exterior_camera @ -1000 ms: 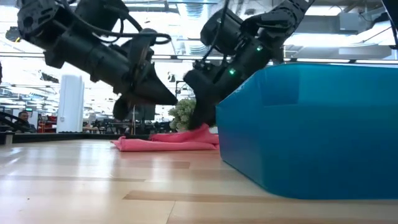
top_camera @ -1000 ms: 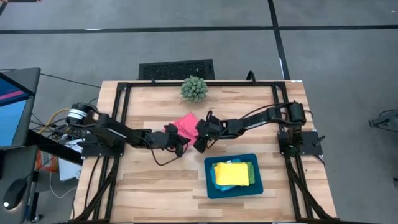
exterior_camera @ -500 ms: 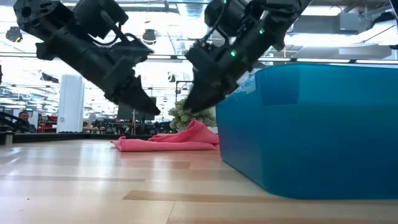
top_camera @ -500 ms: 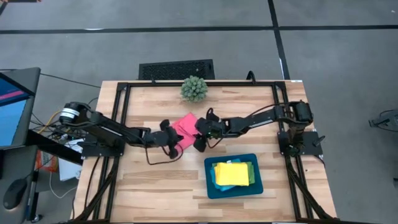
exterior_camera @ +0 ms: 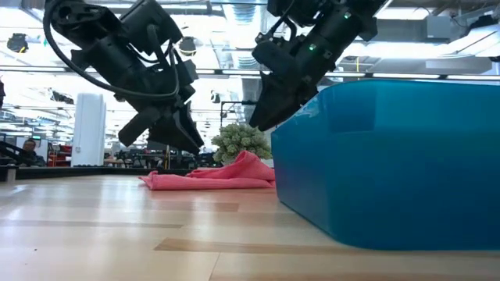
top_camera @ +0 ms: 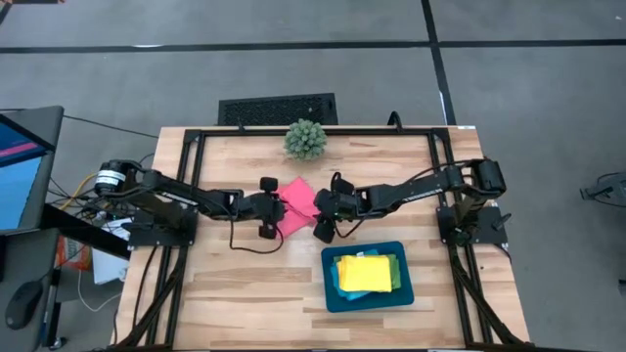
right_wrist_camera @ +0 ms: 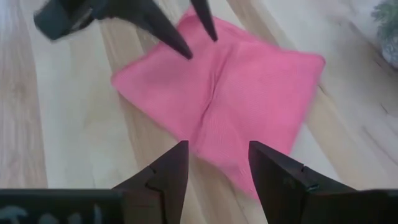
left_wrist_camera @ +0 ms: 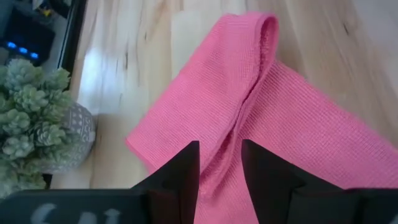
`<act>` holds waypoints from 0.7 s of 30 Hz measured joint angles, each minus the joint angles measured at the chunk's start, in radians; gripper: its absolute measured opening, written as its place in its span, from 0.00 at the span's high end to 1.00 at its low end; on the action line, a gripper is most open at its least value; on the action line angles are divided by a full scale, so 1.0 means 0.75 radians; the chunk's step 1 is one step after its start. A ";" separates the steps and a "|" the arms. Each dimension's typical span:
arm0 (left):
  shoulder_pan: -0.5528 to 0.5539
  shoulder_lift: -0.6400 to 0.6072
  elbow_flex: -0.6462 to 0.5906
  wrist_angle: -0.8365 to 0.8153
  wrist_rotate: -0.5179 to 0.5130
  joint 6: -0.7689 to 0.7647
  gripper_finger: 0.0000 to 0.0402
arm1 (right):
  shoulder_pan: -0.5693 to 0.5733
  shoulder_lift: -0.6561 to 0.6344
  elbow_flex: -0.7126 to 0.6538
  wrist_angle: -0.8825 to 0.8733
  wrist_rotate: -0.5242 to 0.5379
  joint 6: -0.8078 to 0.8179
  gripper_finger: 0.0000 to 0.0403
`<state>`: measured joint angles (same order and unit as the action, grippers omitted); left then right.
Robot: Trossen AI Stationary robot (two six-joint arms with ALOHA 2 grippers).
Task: Fold microfiber towels
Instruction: Fold the pink microfiber towel
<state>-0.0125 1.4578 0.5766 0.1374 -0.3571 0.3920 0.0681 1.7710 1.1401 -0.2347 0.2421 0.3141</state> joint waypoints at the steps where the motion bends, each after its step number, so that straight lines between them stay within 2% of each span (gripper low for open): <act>1: 0.013 0.000 0.000 0.003 0.017 0.028 0.72 | 0.002 0.002 -0.001 0.000 0.000 -0.001 0.52; 11: 0.099 0.002 0.000 -0.013 0.129 0.165 0.72 | 0.002 0.002 -0.001 0.004 0.004 -0.013 0.54; 16: 0.105 0.120 0.011 -0.016 0.149 0.213 0.72 | 0.003 0.002 0.000 0.008 0.004 -0.014 0.54; 18: 0.095 0.190 0.036 -0.028 0.087 0.239 0.72 | 0.002 0.002 0.000 0.006 0.004 -0.014 0.54; 21: 0.075 0.264 0.094 -0.013 -0.169 0.219 0.72 | 0.003 0.003 0.000 0.004 0.004 -0.014 0.55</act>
<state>0.0437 1.6556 0.6473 0.1280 -0.4840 0.5560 0.0700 1.7729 1.1400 -0.2314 0.2451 0.3038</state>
